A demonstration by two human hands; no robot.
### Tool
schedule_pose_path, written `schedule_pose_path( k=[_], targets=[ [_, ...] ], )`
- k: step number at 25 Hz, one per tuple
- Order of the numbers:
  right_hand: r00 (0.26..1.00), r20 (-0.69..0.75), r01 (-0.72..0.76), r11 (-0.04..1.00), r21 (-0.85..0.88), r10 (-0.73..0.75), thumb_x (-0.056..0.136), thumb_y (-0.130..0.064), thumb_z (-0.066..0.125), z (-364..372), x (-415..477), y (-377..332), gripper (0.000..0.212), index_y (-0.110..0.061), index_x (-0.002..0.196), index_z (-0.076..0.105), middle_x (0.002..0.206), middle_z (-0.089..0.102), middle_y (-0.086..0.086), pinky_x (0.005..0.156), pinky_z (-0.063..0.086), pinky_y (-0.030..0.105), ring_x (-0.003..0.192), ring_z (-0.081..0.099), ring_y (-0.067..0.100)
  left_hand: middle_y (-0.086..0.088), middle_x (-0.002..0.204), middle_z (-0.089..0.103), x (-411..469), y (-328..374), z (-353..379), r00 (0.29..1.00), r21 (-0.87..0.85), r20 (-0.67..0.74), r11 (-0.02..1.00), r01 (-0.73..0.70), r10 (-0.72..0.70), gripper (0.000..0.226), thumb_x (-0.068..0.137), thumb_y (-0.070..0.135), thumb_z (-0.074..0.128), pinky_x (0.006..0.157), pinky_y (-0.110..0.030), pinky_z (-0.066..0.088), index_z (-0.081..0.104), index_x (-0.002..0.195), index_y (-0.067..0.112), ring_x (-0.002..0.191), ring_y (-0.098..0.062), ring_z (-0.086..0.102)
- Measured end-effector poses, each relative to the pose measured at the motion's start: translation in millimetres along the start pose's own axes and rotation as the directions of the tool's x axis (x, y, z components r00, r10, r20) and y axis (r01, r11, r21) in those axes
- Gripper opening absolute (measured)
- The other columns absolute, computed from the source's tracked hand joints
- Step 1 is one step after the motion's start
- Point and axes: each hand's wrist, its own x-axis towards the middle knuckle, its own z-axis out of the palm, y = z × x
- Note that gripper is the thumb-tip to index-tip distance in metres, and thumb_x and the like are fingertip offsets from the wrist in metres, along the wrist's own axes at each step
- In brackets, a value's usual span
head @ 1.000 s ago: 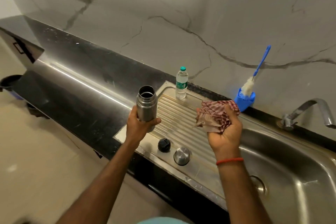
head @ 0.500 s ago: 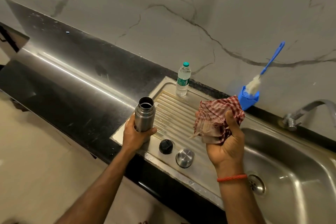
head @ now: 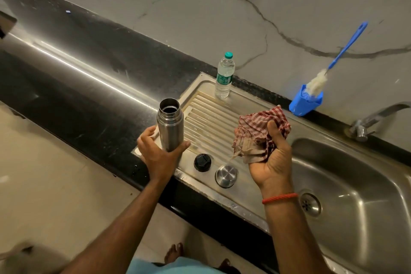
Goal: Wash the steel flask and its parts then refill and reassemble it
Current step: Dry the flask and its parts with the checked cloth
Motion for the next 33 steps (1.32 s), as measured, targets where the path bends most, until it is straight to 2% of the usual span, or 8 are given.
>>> schedule_pose_path(
  k=[3, 8, 15, 19, 24, 28, 30, 33],
  targets=[
    [1.0, 0.026, -0.008, 1.0, 0.013, 0.008, 0.091, -0.026, 0.067, -6, 10, 7, 0.055, -0.011, 0.142, 0.051, 0.136, 0.06, 0.021, 0.098, 0.05, 0.058, 0.121, 0.06, 0.043, -0.008, 0.112, 0.05, -11, -8, -3, 0.974, 0.006, -0.132, 0.983, -0.185, 0.184, 0.071, 0.075, 0.065, 0.075, 0.081, -0.045, 0.046, 0.046, 0.113, 0.012, 0.096, -0.021, 0.049],
    [0.999, 0.042, -0.031, 0.999, 0.044, 0.03, 0.086, -0.023, 0.071, -13, 22, 28, 0.06, -0.012, 0.142, 0.052, 0.134, 0.061, 0.022, 0.098, 0.048, 0.06, 0.122, 0.059, 0.044, 0.008, 0.102, 0.055, -31, -8, -11, 0.822, 0.049, 0.341, 0.865, -0.5, 0.456, 0.036, 0.093, 0.051, 0.064, 0.061, -0.021, 0.045, 0.056, 0.105, 0.018, 0.074, -0.005, 0.052],
    [0.999, 0.042, -0.009, 0.992, 0.122, 0.004, 0.086, -0.016, 0.074, -36, 41, 44, 0.056, -0.014, 0.139, 0.056, 0.134, 0.062, 0.017, 0.102, 0.045, 0.063, 0.122, 0.06, 0.04, 0.011, 0.153, 0.036, -38, 0, 10, 0.667, 0.262, 0.686, 0.758, -0.597, 0.289, 0.057, 0.095, 0.048, 0.064, 0.074, -0.019, 0.056, 0.047, 0.146, 0.031, 0.084, 0.0, 0.059],
    [0.999, 0.016, 0.029, 0.982, 0.189, -0.033, 0.085, -0.018, 0.074, -47, 41, 36, 0.056, -0.009, 0.138, 0.056, 0.132, 0.063, 0.019, 0.104, 0.044, 0.062, 0.121, 0.061, 0.039, 0.003, 0.153, 0.043, -32, 7, 22, 0.662, 0.327, 0.734, 0.777, -0.539, 0.15, 0.056, 0.095, 0.04, 0.066, 0.1, -0.034, 0.054, 0.046, 0.147, 0.03, 0.128, -0.009, 0.049],
    [0.997, -0.012, 0.082, 0.981, 0.174, -0.081, 0.086, -0.024, 0.072, -42, 27, 18, 0.055, -0.01, 0.137, 0.057, 0.132, 0.063, 0.018, 0.108, 0.041, 0.062, 0.123, 0.06, 0.038, 0.002, 0.126, 0.063, -28, 42, 27, 0.732, 0.195, 0.651, 0.889, -0.414, 0.198, 0.049, 0.094, 0.034, 0.072, 0.081, -0.018, 0.053, 0.053, 0.137, 0.02, 0.097, -0.006, 0.062],
    [0.965, -0.006, 0.261, 0.964, -0.045, -0.262, 0.087, -0.039, 0.071, -20, 7, -1, 0.056, -0.016, 0.135, 0.057, 0.131, 0.065, 0.011, 0.106, 0.046, 0.057, 0.121, 0.063, 0.028, -0.009, 0.105, 0.068, -33, 92, 35, 0.824, -0.162, 0.554, 0.986, -0.029, 0.115, 0.03, 0.1, 0.038, 0.061, 0.057, -0.025, 0.053, 0.055, 0.126, 0.023, 0.066, -0.017, 0.067],
    [0.905, 0.119, 0.425, 0.853, -0.302, -0.408, 0.083, -0.062, 0.065, -7, -7, -6, 0.066, -0.024, 0.135, 0.054, 0.131, 0.065, -0.001, 0.104, 0.05, 0.048, 0.12, 0.063, 0.017, -0.012, 0.093, 0.068, -38, 116, 41, 0.812, -0.319, 0.579, 0.938, 0.139, 0.076, 0.028, 0.104, 0.039, 0.054, 0.047, -0.031, 0.049, 0.059, 0.122, 0.018, 0.057, -0.025, 0.061],
    [0.726, 0.612, 0.685, 0.408, -0.604, -0.313, 0.087, -0.079, 0.036, 2, -22, 2, 0.082, -0.027, 0.151, 0.037, 0.154, 0.042, -0.007, 0.114, 0.04, 0.043, 0.142, 0.041, 0.013, -0.008, 0.073, 0.064, -44, 139, 48, 0.776, -0.384, 0.628, 0.886, 0.259, 0.046, 0.023, 0.107, 0.026, 0.05, 0.045, -0.027, 0.045, 0.063, 0.1, 0.008, 0.056, -0.023, 0.057]
  ],
)
